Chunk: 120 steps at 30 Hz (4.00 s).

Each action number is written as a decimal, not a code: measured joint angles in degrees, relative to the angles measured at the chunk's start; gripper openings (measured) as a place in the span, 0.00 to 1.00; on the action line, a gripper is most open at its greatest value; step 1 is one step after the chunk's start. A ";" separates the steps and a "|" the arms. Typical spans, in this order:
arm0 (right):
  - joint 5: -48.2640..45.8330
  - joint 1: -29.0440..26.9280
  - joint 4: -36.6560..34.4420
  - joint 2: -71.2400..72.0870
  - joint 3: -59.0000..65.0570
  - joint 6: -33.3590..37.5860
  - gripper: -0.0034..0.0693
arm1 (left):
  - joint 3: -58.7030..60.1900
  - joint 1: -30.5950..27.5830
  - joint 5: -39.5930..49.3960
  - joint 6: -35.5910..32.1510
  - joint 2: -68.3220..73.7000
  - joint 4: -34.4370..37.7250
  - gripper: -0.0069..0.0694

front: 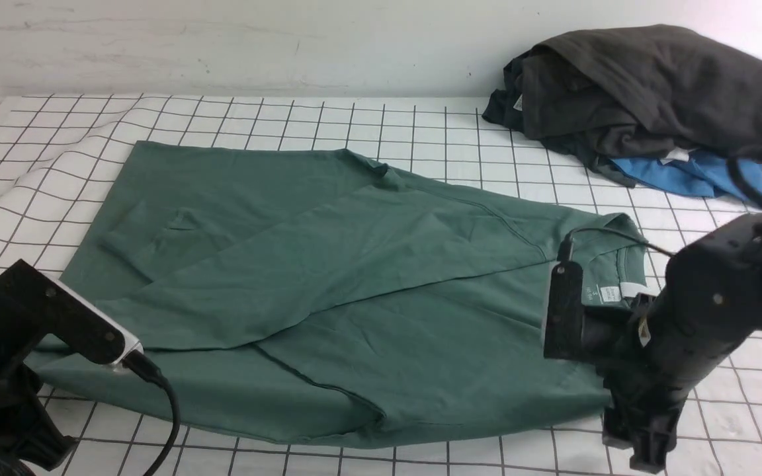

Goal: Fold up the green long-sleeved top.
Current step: Use both arms simultaneously to clamp the lower edge of the clothing fabric, then use both arms to drag the lower edge of the fabric forward and fold it over the upper edge

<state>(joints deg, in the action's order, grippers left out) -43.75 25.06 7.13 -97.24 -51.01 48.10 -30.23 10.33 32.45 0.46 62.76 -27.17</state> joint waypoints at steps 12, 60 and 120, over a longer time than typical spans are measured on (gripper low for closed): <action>5.26 0.29 8.12 -1.69 0.63 -11.54 0.18 | 0.00 0.00 0.22 0.55 0.00 0.94 0.10; 5.19 -11.13 13.03 -22.50 -37.45 -38.20 0.30 | -106.13 -3.97 26.06 -4.58 81.48 10.75 0.39; -26.26 -16.25 -9.06 -36.70 -63.82 -32.20 0.03 | -97.67 -13.11 38.02 -17.48 76.31 27.17 0.15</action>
<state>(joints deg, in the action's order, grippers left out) -70.02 8.81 -1.93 -133.95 -114.82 15.91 -127.90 -2.78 70.46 -17.02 139.08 0.00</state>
